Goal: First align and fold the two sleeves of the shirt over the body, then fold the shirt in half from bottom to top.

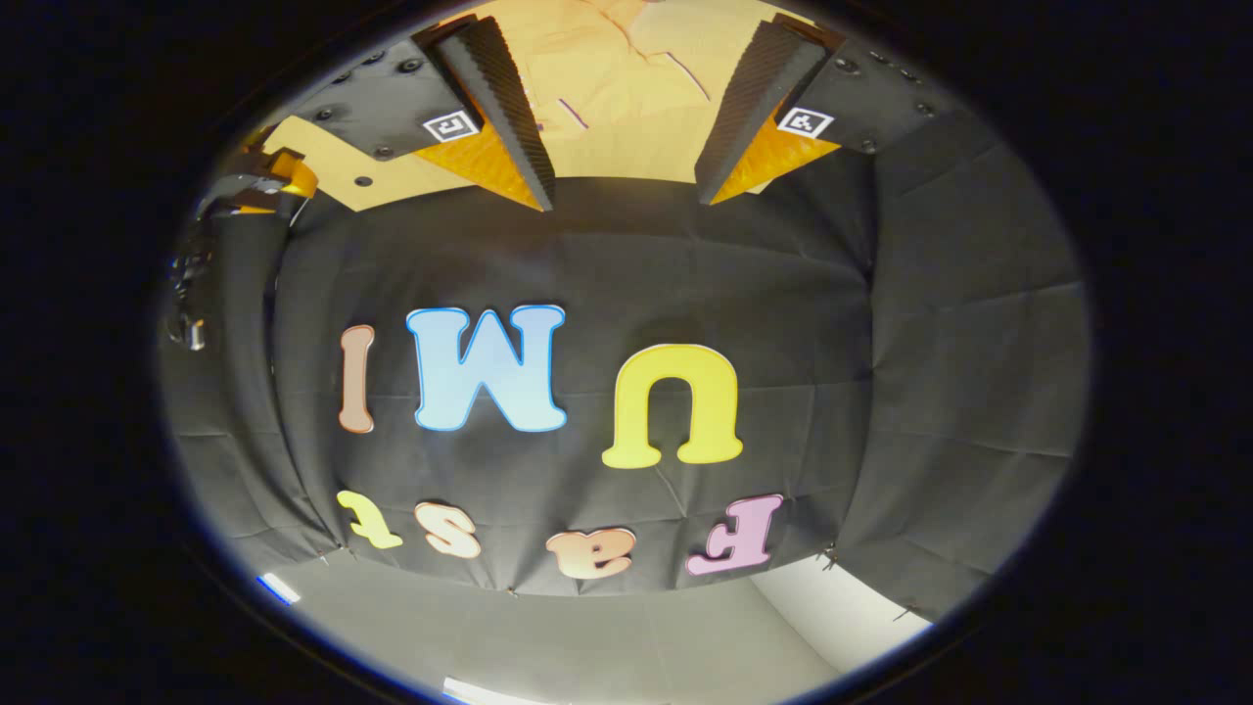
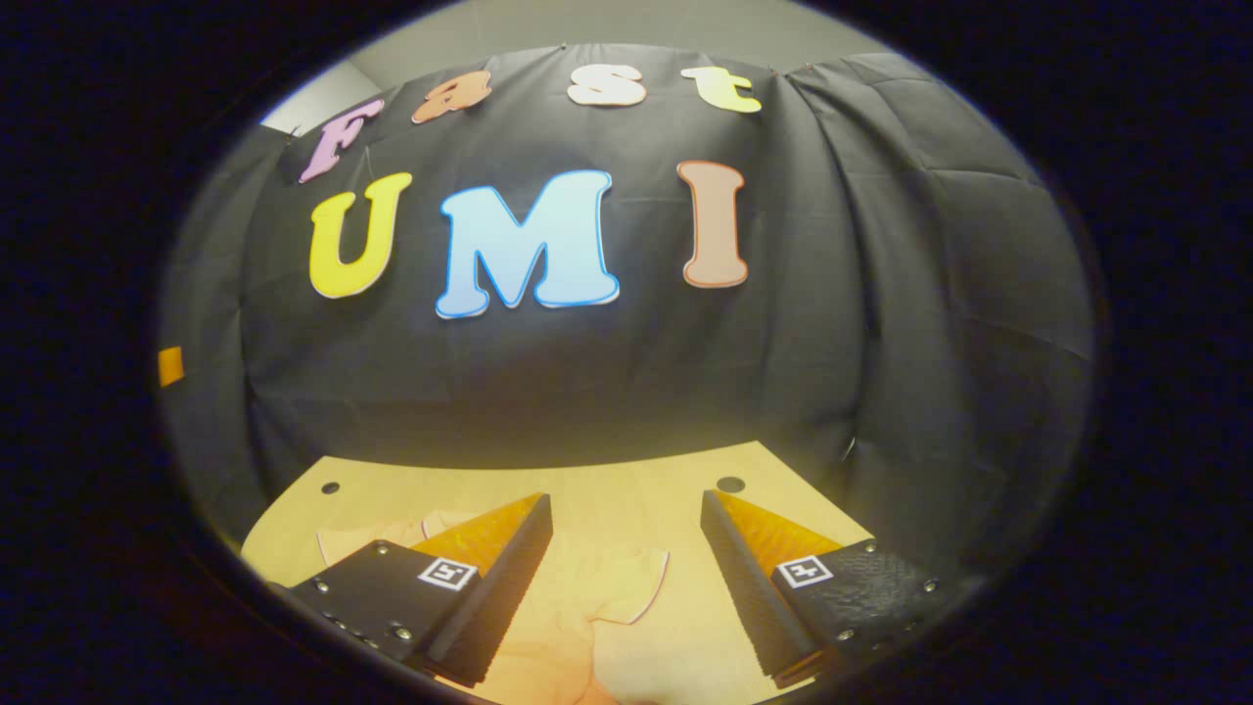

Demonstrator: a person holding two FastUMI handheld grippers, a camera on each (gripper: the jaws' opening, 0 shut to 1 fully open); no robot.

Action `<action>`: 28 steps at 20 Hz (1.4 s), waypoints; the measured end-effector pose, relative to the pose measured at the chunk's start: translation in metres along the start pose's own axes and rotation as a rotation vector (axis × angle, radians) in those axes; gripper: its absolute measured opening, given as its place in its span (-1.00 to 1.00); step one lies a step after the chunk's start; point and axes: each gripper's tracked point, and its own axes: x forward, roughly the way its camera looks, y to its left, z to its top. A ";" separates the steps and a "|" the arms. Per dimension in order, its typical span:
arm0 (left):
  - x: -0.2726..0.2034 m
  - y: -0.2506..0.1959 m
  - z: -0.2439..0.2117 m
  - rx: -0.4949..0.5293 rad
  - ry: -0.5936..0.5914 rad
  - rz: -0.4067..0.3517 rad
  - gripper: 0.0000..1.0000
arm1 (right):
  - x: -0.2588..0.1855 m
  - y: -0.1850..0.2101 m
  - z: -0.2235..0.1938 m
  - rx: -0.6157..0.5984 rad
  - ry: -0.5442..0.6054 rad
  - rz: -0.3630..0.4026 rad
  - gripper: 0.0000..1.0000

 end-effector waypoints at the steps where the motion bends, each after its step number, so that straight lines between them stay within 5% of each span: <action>1: -0.002 0.001 -0.002 0.004 0.002 0.006 0.86 | 0.009 -0.003 -0.010 -0.007 0.023 -0.005 0.92; 17: -0.018 0.036 -0.024 0.041 0.061 0.128 0.89 | 0.106 -0.022 -0.167 -0.016 0.445 -0.026 0.92; 28: 0.000 0.029 -0.031 0.060 0.092 0.140 0.87 | 0.120 -0.023 -0.223 -0.031 0.620 -0.019 0.89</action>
